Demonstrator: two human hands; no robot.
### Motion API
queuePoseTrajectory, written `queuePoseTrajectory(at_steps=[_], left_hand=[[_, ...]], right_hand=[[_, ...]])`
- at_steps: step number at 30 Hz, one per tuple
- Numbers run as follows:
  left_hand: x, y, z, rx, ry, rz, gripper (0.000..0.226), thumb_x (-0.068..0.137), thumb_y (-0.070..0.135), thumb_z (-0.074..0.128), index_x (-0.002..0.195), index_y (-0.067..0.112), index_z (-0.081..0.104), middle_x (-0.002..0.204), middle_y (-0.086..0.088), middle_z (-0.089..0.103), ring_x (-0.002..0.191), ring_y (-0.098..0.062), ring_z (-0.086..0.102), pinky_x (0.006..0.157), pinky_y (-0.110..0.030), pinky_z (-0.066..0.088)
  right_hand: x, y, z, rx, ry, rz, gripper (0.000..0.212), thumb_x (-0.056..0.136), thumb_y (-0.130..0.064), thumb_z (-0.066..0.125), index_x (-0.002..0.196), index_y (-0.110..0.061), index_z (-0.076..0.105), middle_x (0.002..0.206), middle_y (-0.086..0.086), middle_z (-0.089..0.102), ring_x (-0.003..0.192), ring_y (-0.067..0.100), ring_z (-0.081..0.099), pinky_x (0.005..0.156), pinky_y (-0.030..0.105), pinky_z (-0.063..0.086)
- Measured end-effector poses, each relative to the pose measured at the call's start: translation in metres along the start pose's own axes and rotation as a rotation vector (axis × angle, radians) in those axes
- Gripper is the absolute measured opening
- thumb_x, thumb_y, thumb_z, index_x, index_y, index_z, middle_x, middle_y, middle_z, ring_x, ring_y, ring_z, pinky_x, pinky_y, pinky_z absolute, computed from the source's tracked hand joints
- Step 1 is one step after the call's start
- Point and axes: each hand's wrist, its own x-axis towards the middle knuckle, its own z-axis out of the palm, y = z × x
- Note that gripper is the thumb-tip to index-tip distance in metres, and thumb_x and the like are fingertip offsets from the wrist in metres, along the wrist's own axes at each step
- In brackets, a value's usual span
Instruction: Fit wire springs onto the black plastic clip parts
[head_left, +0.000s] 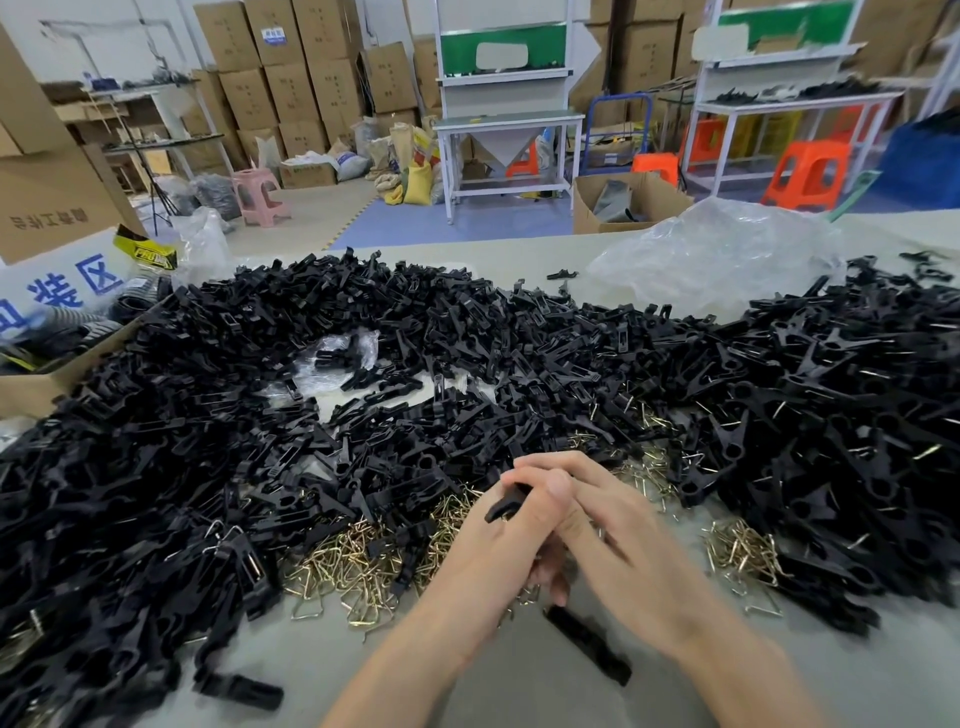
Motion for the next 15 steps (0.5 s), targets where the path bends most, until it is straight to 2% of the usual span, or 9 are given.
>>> queuePoseTrajectory(at_steps=[3,6,8,10,15], left_hand=[[0.0004,-0.0004,-0.0011,0.014,-0.002,0.006,0.07,0.081,0.076,0.062,0.092,0.007,0.066,0.06,0.003,0.054,0.055,-0.018,0.051,0.057,-0.033,0.047],[0.0004,0.0008,-0.0031,0.026,0.022,-0.016,0.077,0.076,0.081,0.064,0.078,0.004,0.059,0.058,-0.002,0.045,0.056,-0.021,0.05,0.058,-0.035,0.051],[0.0013,0.0015,-0.0033,0.082,0.047,-0.032,0.07,0.071,0.084,0.064,0.065,0.014,0.054,0.056,-0.002,0.045,0.054,-0.022,0.051,0.061,-0.04,0.051],[0.0012,0.0025,-0.002,0.11,0.054,-0.027,0.061,0.07,0.081,0.066,0.064,0.022,0.056,0.056,-0.001,0.048,0.052,-0.022,0.052,0.062,-0.043,0.047],[0.0001,0.0022,-0.0009,0.134,0.042,-0.033,0.069,0.078,0.078,0.061,0.065,0.01,0.052,0.058,-0.005,0.051,0.053,-0.021,0.054,0.061,-0.041,0.046]], right_hand=[[-0.0002,-0.0017,0.0,0.002,0.011,-0.014,0.034,0.104,-0.058,0.041,0.118,-0.045,0.069,0.131,-0.016,0.055,0.062,0.023,0.073,0.053,0.026,0.058],[-0.0001,-0.0031,0.0,0.038,0.031,-0.034,0.038,0.103,-0.059,0.042,0.118,-0.04,0.071,0.125,-0.013,0.058,0.062,0.02,0.072,0.052,0.026,0.058],[-0.0004,-0.0016,-0.0002,0.044,0.041,-0.025,0.042,0.103,-0.059,0.041,0.122,-0.035,0.071,0.124,-0.011,0.059,0.063,0.02,0.072,0.053,0.026,0.058],[-0.0008,0.0007,-0.0003,0.044,0.043,-0.003,0.044,0.103,-0.056,0.04,0.127,-0.033,0.069,0.124,-0.011,0.058,0.066,0.024,0.073,0.055,0.028,0.059],[-0.0006,-0.0015,0.0002,0.091,0.083,-0.003,0.038,0.103,-0.049,0.043,0.121,-0.035,0.072,0.119,-0.007,0.06,0.063,0.026,0.072,0.052,0.031,0.059]])
